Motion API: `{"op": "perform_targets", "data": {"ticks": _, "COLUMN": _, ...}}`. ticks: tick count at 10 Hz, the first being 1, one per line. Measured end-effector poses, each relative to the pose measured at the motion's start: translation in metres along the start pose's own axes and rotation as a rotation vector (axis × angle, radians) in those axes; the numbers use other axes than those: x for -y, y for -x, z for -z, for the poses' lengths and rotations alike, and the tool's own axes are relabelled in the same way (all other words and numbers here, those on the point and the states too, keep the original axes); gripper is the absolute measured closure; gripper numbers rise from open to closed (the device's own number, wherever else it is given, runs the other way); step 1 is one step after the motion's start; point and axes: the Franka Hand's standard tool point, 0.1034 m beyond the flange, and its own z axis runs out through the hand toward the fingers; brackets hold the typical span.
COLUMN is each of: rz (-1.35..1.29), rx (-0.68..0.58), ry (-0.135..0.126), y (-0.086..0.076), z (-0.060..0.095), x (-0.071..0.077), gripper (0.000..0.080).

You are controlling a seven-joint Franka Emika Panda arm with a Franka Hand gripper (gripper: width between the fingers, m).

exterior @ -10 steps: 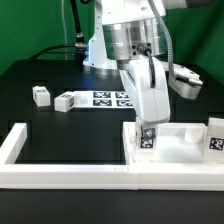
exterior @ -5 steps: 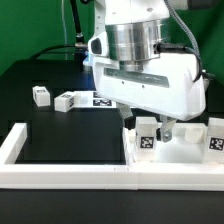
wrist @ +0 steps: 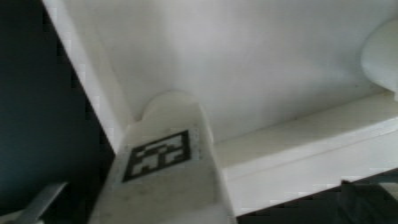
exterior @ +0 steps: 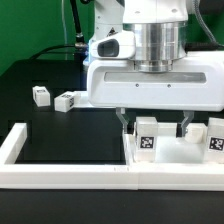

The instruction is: Assemble square table

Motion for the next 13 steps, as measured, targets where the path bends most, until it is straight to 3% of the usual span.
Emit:
{"op": "perform_targets", "data": {"ticks": 1, "rz": -0.014, "rx": 0.000, "ry": 0.000, "y": 0.000, "z": 0.000, "x": 0.000, "gripper": 0.0150}}
{"op": "perform_targets", "data": {"ticks": 3, "rz": -0.058, "rx": -0.001, "ry": 0.010, "y": -0.001, "z": 0.000, "x": -0.008, "gripper": 0.0388}}
{"op": "perform_targets", "data": {"ticks": 4, "rz": -0.135, "rx": -0.002, "ry": 0.014, "y": -0.002, "z": 0.000, "x": -0.011, "gripper": 0.0388}}
{"op": "perform_targets", "data": {"ticks": 5, "rz": -0.157, "rx": -0.002, "ry": 0.015, "y": -0.002, "z": 0.000, "x": -0.012, "gripper": 0.0485}}
{"op": "perform_targets", "data": {"ticks": 10, "rz": -0.315, "rx": -0.003, "ry": 0.040, "y": -0.001, "z": 0.000, "x": -0.016, "gripper": 0.0485}}
{"op": "perform_targets", "data": {"ticks": 13, "rz": -0.298, "rx": -0.003, "ry": 0.039, "y": -0.001, "z": 0.000, "x": -0.016, "gripper": 0.0484}}
